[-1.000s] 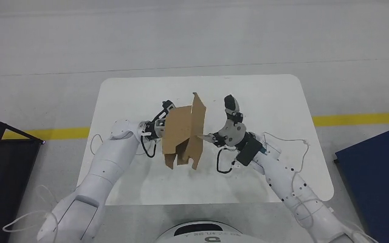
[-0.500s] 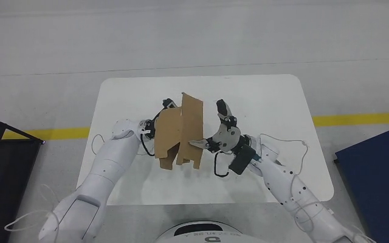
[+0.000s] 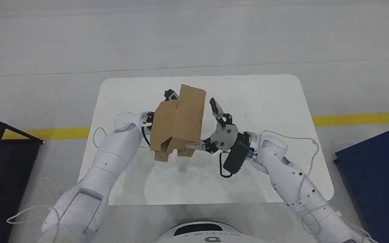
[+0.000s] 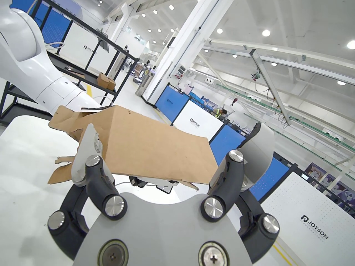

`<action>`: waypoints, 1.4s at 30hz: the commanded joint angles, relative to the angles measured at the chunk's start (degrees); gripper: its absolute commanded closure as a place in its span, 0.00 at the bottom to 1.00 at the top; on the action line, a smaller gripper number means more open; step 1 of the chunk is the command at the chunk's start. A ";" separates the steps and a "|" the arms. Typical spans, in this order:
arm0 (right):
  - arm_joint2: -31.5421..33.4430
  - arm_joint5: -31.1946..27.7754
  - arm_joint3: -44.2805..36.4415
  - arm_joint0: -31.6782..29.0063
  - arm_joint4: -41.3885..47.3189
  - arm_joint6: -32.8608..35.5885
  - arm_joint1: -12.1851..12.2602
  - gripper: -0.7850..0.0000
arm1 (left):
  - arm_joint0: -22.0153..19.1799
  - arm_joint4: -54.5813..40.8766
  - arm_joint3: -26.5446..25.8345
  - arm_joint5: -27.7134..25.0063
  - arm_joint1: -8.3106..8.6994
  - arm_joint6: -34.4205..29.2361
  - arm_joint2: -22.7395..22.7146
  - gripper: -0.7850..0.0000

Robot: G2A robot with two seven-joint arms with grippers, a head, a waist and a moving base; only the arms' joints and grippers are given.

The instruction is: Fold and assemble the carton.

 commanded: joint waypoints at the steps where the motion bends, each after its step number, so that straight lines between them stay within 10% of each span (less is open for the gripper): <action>1: 0.55 -0.65 -1.07 -0.38 0.11 0.30 0.17 0.00 | -0.07 -0.12 0.40 -0.73 -0.09 0.02 -0.11 1.00; 18: 4.48 -10.49 -3.53 -2.58 7.29 -3.44 1.46 0.00 | 0.71 1.42 -0.18 -2.73 -0.10 0.05 -1.16 1.00; 42: 1.28 -4.70 -2.62 0.68 5.46 9.06 0.68 0.00 | 1.08 0.00 -0.56 -1.10 -0.52 0.00 -0.71 1.00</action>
